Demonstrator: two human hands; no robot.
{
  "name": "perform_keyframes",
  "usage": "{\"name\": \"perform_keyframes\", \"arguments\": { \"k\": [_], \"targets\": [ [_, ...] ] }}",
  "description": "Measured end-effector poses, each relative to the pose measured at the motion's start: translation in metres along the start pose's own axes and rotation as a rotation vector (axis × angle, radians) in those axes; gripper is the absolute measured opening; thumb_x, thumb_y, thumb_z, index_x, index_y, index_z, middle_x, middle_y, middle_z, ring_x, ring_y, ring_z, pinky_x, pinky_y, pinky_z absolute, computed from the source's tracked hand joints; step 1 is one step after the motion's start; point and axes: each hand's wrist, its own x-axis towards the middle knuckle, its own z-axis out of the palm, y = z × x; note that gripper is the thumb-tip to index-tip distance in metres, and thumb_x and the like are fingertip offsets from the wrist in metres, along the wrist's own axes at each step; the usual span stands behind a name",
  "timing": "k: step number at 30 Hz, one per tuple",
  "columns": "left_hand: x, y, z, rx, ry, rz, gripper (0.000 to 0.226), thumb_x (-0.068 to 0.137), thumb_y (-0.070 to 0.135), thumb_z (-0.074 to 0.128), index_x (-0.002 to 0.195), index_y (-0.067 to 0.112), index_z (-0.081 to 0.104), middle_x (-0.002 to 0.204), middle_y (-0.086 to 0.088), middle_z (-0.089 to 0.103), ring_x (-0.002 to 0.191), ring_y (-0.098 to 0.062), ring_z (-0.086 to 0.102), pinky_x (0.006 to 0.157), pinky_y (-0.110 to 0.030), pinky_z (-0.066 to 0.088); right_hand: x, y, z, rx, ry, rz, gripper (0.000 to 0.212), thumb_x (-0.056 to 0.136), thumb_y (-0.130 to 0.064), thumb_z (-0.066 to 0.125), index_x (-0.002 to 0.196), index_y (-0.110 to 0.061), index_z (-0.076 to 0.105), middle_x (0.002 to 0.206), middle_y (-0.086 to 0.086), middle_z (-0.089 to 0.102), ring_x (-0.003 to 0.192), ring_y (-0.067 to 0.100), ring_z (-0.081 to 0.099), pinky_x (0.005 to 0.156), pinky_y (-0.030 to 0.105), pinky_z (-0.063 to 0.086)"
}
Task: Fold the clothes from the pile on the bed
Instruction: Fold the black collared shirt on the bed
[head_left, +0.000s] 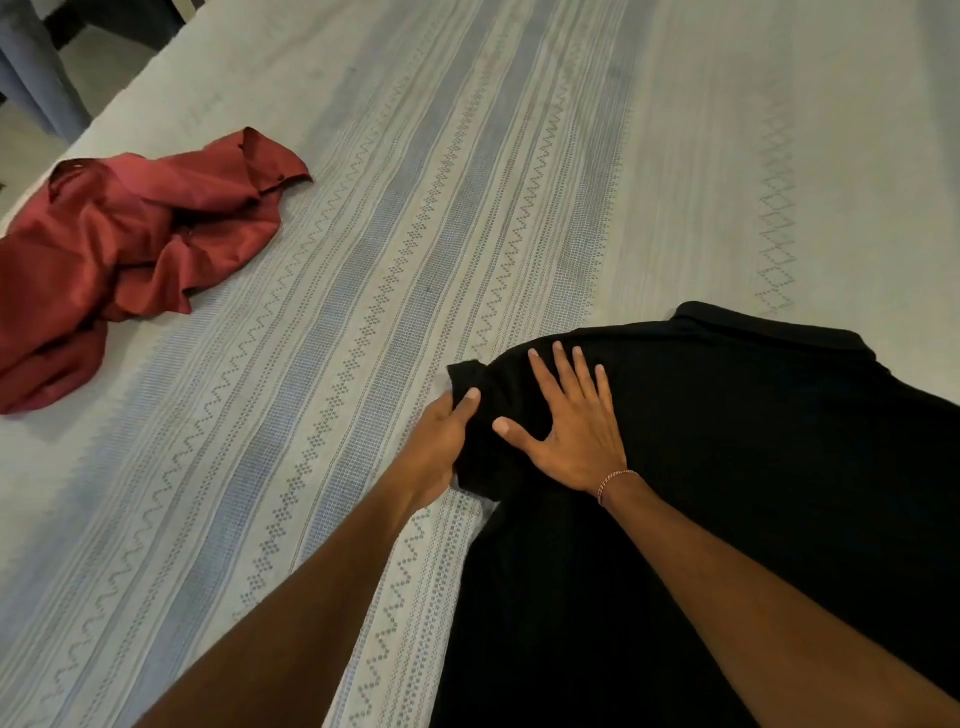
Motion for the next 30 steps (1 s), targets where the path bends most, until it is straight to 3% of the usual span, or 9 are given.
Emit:
{"name": "perform_keyframes", "arguments": {
  "k": [2, 6, 11, 13, 16, 21, 25, 28, 30],
  "targets": [
    [0.003, -0.003, 0.005, 0.074, 0.18, 0.035, 0.034, 0.109, 0.033, 0.04, 0.122, 0.015, 0.066, 0.113, -0.008, 0.074, 0.103, -0.021, 0.072, 0.088, -0.04, 0.06, 0.0, -0.002, 0.0, -0.017, 0.008, 0.004, 0.112, 0.074, -0.099, 0.01, 0.161, -0.03, 0.008, 0.17, 0.003, -0.002, 0.155, 0.019, -0.013, 0.125, 0.049, -0.007],
    [0.011, -0.011, -0.002, 0.296, 0.554, 0.291, 0.034, 0.108, 0.043, 0.034, 0.107, 0.021, 0.06, 0.102, -0.001, 0.067, 0.096, -0.017, 0.066, 0.089, -0.044, 0.056, 0.001, -0.004, 0.002, -0.196, 0.073, 0.071, 0.104, 0.081, -0.094, 0.01, 0.161, -0.028, 0.015, 0.169, 0.006, 0.007, 0.156, 0.029, -0.004, 0.123, 0.057, -0.006],
    [0.016, -0.015, -0.004, 0.276, 0.718, 0.3, 0.041, 0.108, 0.044, 0.031, 0.087, 0.019, 0.055, 0.089, 0.0, 0.061, 0.082, -0.013, 0.059, 0.08, -0.033, 0.049, 0.009, 0.001, 0.0, -0.243, 0.059, 0.187, 0.111, 0.073, -0.1, 0.01, 0.161, -0.033, 0.01, 0.17, 0.003, -0.003, 0.153, 0.039, -0.013, 0.119, 0.066, -0.003],
    [0.02, -0.016, -0.009, 0.317, 0.732, 0.295, 0.041, 0.109, 0.042, 0.033, 0.08, 0.018, 0.051, 0.08, 0.001, 0.056, 0.072, -0.012, 0.053, 0.072, -0.03, 0.045, 0.011, 0.002, 0.0, -0.261, 0.033, 0.192, 0.12, 0.064, -0.105, 0.01, 0.161, -0.035, 0.005, 0.169, 0.005, -0.009, 0.152, 0.041, -0.016, 0.118, 0.068, -0.005],
    [0.022, -0.015, -0.022, 0.661, 0.7, 0.372, 0.041, 0.109, 0.039, 0.035, 0.079, 0.014, 0.05, 0.07, -0.001, 0.054, 0.062, -0.014, 0.05, 0.057, -0.025, 0.036, 0.012, 0.003, -0.002, -0.292, 0.007, 0.202, 0.127, 0.057, -0.108, 0.009, 0.161, -0.036, -0.001, 0.168, 0.007, -0.014, 0.151, 0.042, -0.019, 0.116, 0.07, -0.006],
    [0.014, -0.009, -0.034, 0.98, 0.628, 0.392, 0.039, 0.106, 0.044, 0.041, 0.083, 0.013, 0.048, 0.066, 0.0, 0.052, 0.055, -0.013, 0.049, 0.048, -0.025, 0.031, 0.015, 0.005, -0.006, -0.277, -0.108, 0.199, 0.117, 0.066, -0.104, 0.008, 0.159, -0.035, -0.011, 0.166, 0.006, -0.022, 0.149, 0.041, -0.025, 0.115, 0.069, -0.012],
    [-0.006, -0.008, -0.039, 0.885, 0.597, 0.383, 0.036, 0.104, 0.041, 0.047, 0.092, 0.007, 0.051, 0.071, -0.001, 0.056, 0.062, -0.015, 0.055, 0.051, -0.025, 0.036, -0.006, 0.0, -0.013, -0.192, -0.133, 0.147, 0.089, 0.092, -0.079, 0.018, 0.161, -0.028, -0.005, 0.168, 0.01, -0.014, 0.152, 0.036, -0.019, 0.119, 0.065, -0.01],
    [-0.037, -0.016, -0.05, 0.806, 0.576, 0.328, 0.03, 0.102, 0.038, 0.054, 0.086, 0.012, 0.053, 0.07, -0.008, 0.067, 0.064, -0.025, 0.068, 0.063, -0.043, 0.058, -0.061, -0.017, -0.012, -0.103, -0.059, 0.079, 0.074, 0.102, -0.063, 0.023, 0.162, -0.024, 0.004, 0.169, 0.009, -0.003, 0.155, 0.03, -0.01, 0.122, 0.056, -0.007],
    [-0.06, -0.023, -0.051, 0.756, 0.463, 0.213, 0.029, 0.1, 0.031, 0.058, 0.08, 0.011, 0.059, 0.065, -0.01, 0.071, 0.06, -0.026, 0.071, 0.068, -0.048, 0.062, -0.099, -0.028, -0.006, -0.082, -0.066, 0.04, 0.071, 0.103, -0.059, 0.028, 0.161, -0.022, 0.01, 0.169, 0.008, 0.001, 0.155, 0.028, -0.007, 0.124, 0.054, -0.004]
  ]
}}
